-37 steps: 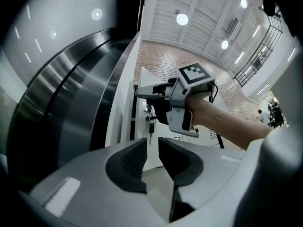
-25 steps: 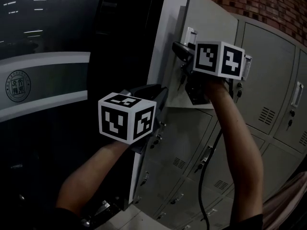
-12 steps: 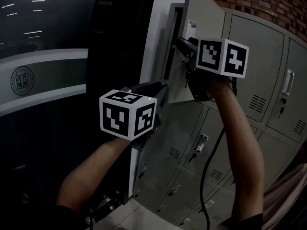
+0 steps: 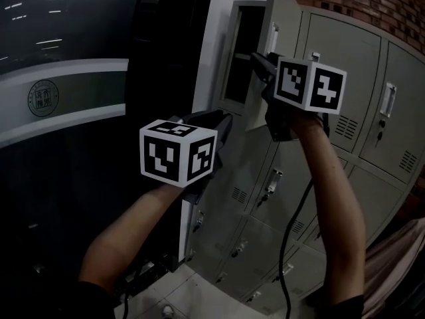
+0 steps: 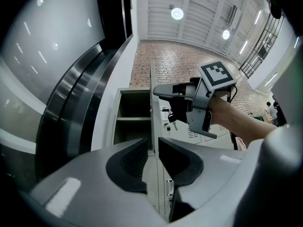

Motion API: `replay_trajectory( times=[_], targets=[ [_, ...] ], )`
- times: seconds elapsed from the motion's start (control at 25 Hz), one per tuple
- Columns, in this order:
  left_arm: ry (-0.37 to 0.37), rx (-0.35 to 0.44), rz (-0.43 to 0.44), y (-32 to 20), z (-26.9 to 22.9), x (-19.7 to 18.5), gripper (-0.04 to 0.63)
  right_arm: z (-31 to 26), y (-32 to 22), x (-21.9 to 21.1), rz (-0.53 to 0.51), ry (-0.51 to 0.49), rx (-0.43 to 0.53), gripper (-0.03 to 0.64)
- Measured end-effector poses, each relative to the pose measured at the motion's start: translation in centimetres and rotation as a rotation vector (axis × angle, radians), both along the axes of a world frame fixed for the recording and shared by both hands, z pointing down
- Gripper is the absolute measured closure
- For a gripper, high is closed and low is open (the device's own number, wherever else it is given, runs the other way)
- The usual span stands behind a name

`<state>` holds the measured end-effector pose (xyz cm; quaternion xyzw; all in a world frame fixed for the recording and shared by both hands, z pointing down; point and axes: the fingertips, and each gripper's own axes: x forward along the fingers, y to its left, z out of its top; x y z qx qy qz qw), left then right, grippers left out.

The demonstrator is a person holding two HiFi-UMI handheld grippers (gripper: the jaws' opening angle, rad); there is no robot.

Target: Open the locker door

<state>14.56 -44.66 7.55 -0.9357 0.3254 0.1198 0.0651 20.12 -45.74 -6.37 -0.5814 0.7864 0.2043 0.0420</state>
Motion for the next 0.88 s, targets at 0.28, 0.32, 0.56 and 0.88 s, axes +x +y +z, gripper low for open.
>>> replay_trajectory(
  times=[0.28, 0.32, 0.56, 0.88],
  targets=[
    [-0.018, -0.019, -0.013, 4.4, 1.5, 0.0, 0.523, 3.1, 2.5, -0.4, -0.017, 0.007, -0.051, 0.449],
    [-0.02, -0.024, -0.015, 4.9, 1.8, -0.1, 0.523, 3.5, 2.9, -0.5, -0.022, 0.003, -0.057, 0.449],
    [-0.033, -0.064, -0.038, 7.1, 3.4, -1.4, 0.523, 7.1, 5.7, -1.3, -0.038, -0.014, -0.106, 0.449],
    [-0.056, -0.101, -0.044, 10.6, 6.4, -3.4, 0.529, 15.4, 10.3, -2.0, -0.004, -0.04, -0.189, 0.473]
  ],
)
